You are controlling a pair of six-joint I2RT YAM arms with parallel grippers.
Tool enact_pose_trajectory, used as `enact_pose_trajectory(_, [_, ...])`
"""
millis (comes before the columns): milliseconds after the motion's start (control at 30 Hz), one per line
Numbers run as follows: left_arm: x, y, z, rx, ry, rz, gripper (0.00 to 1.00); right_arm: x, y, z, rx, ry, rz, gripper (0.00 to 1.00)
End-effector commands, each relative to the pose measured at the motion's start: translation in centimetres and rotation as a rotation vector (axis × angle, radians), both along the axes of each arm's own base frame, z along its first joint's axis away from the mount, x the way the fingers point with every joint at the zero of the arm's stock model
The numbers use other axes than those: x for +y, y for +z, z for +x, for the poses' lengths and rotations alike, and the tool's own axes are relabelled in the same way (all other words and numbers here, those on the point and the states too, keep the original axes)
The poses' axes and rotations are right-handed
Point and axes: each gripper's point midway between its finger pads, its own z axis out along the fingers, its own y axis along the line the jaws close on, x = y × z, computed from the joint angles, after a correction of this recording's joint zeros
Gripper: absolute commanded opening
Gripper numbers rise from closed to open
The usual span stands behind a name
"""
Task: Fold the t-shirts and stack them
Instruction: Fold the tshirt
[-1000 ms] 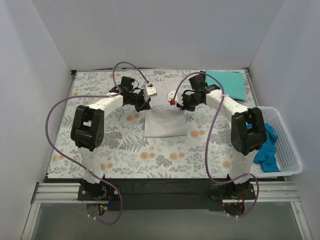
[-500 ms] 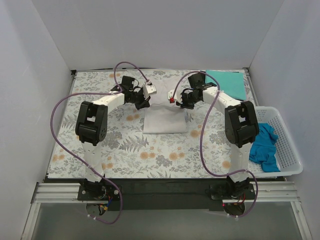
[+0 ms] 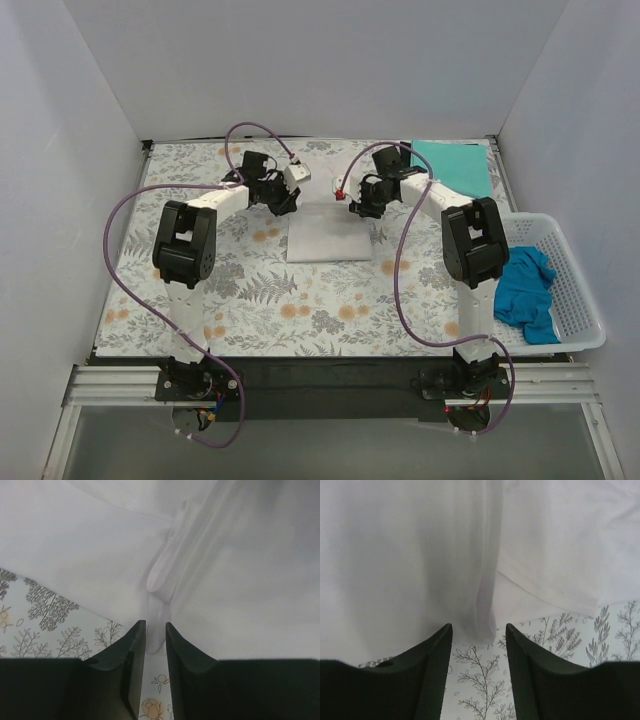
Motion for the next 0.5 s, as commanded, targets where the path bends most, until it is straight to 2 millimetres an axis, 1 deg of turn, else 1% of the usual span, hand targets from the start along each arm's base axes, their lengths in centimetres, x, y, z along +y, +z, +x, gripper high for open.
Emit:
enact_pose_trajectory(0, [2.2,3.6,3.2,-0.017,0.187,-0.063,0.24,-0.2,4.7,3.8,-0.117,-0.125,0.055,0.55])
enact_pose_trajectory(33, [3.4,4.4,3.7,-0.008,0.237,-0.090,0.29,-0.5,6.4,4.1,-0.133,-0.161,0.080,0.62])
enact_pose_trajectory(67, [3.8,6.2,3.4,0.004,0.262,-0.137,0.31,-0.8,7.7,4.4,-0.137,-0.192,0.104,0.71])
enact_pose_trajectory(100, [4.6,6.8,3.0,0.049,0.317,-0.179,0.36,-1.3,8.6,4.3,-0.105,-0.257,0.145,0.75])
enact_pose_trajectory(133, [4.5,7.8,2.5,0.056,0.334,-0.206,0.38,-1.6,10.4,4.0,-0.107,-0.287,0.175,0.76])
enact_pose_trajectory(167, [4.6,8.5,0.9,0.076,0.340,-0.224,0.39,-1.8,11.0,3.4,-0.083,-0.310,0.197,0.80])
enact_pose_trajectory(200, [3.7,9.5,-0.6,0.107,0.299,-0.272,0.39,-1.6,11.5,2.3,-0.013,-0.350,0.249,0.80])
enact_pose_trajectory(233, [3.0,9.9,-2.2,0.170,0.298,-0.317,0.40,-1.5,12.3,0.5,0.044,-0.354,0.267,0.79])
enact_pose_trajectory(267, [2.3,11.4,-3.6,0.185,0.279,-0.351,0.47,-1.4,12.0,-0.9,0.111,-0.365,0.287,0.77])
enact_pose_trajectory(300, [1.1,10.9,-5.7,0.270,0.243,-0.389,0.47,-0.4,12.3,-2.6,0.193,-0.345,0.337,0.75])
enact_pose_trajectory(333, [-0.3,11.1,-7.3,0.363,0.238,-0.428,0.47,0.2,12.8,-4.0,0.290,-0.396,0.388,0.68])
enact_pose_trajectory(367, [-1.2,11.3,-8.6,0.433,0.227,-0.458,0.47,0.6,12.5,-5.2,0.369,-0.407,0.411,0.65])
enact_pose_trajectory(400, [-2.7,10.9,-10.5,0.524,0.196,-0.477,0.47,1.5,11.9,-7.2,0.477,-0.382,0.449,0.61])
enact_pose_trajectory(433, [-3.7,10.9,-11.7,0.643,0.218,-0.515,0.47,2.0,11.4,-8.4,0.591,-0.429,0.473,0.53])
enact_pose_trajectory(467, [-4.5,10.6,-12.6,0.712,0.218,-0.529,0.45,2.6,11.2,-9.2,0.652,-0.426,0.488,0.49])
